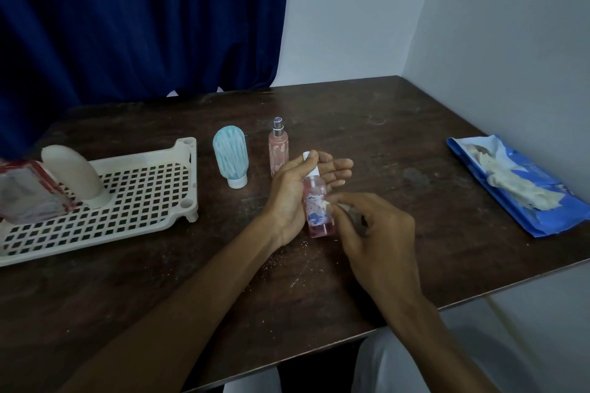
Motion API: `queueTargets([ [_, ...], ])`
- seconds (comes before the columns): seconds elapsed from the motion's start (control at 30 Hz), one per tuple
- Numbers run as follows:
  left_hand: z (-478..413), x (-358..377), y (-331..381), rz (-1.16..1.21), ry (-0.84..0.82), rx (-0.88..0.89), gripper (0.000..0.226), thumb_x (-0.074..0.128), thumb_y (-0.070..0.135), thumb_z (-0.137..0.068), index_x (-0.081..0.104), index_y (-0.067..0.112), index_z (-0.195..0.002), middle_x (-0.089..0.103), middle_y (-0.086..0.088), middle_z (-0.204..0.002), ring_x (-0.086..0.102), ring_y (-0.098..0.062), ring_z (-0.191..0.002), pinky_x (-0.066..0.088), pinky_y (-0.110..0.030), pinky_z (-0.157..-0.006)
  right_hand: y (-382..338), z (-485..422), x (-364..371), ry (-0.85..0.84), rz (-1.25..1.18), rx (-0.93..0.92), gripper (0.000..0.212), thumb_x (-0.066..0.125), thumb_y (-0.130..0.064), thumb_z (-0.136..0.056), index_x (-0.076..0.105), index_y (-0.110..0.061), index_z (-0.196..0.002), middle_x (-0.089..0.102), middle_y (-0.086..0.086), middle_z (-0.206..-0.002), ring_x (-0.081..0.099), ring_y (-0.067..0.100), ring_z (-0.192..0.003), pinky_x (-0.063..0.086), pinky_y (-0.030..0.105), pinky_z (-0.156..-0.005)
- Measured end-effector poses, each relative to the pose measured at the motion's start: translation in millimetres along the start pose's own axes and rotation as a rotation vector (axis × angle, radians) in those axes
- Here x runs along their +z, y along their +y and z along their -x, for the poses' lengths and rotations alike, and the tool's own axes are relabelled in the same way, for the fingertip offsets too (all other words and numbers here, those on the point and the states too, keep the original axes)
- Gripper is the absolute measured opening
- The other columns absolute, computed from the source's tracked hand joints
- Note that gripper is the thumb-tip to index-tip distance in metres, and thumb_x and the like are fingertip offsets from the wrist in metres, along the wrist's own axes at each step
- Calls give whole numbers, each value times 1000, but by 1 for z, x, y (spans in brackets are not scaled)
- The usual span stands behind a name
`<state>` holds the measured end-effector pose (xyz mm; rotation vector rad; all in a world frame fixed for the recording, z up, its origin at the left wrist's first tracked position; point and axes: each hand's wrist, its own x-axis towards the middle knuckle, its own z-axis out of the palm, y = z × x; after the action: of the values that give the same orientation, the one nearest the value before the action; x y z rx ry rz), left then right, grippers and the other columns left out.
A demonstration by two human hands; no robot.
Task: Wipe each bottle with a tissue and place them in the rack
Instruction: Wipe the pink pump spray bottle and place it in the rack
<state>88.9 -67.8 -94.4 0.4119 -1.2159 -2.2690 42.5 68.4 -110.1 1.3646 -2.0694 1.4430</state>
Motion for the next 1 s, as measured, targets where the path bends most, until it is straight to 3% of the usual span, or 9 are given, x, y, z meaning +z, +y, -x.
queueTargets([
  [0.17,5,2,0,5,-39,-31,25,39,20,-106,55,6,-93,73,-18,-103,73,-26,-85,60,-35,-75,-2,-19,6,13,8,-17,16,72,-1,-86,75,-11,-98,74,-2,-91,66,2,-82,51,12,-76],
  [0.33,2,2,-1,35,-15,-19,26,42,21,-105,57,7,-88,73,-20,-102,72,-25,-90,59,-33,-81,-5,-10,3,-16,39,-92,18,74,3,-82,76,-9,-95,74,0,-91,67,8,-83,49,13,-77],
  [0.43,2,2,-1,3,-22,-8,25,41,19,-105,56,6,-90,73,-20,-100,72,-26,-89,59,-32,-79,1,-7,-1,-8,28,-37,20,77,1,-82,76,-12,-98,71,-10,-95,65,0,-88,46,5,-81],
  [0.53,3,2,0,-17,-42,-15,25,40,20,-106,55,7,-91,73,-18,-100,72,-25,-88,55,-37,-79,0,-16,2,-1,10,-16,20,75,0,-84,76,-13,-99,73,-8,-94,64,0,-87,44,3,-79],
  [0.77,4,2,1,15,-28,-23,26,40,20,-105,56,7,-89,74,-18,-99,72,-25,-88,58,-34,-81,-10,-13,5,-36,75,-134,15,71,-1,-84,77,-11,-95,74,-1,-90,66,9,-83,43,8,-81],
  [1.0,2,1,0,3,-44,-14,27,39,19,-106,56,7,-89,73,-19,-101,71,-26,-88,57,-36,-80,1,-17,0,-19,43,-67,22,74,4,-82,76,-12,-97,74,-4,-92,67,5,-83,52,20,-76],
])
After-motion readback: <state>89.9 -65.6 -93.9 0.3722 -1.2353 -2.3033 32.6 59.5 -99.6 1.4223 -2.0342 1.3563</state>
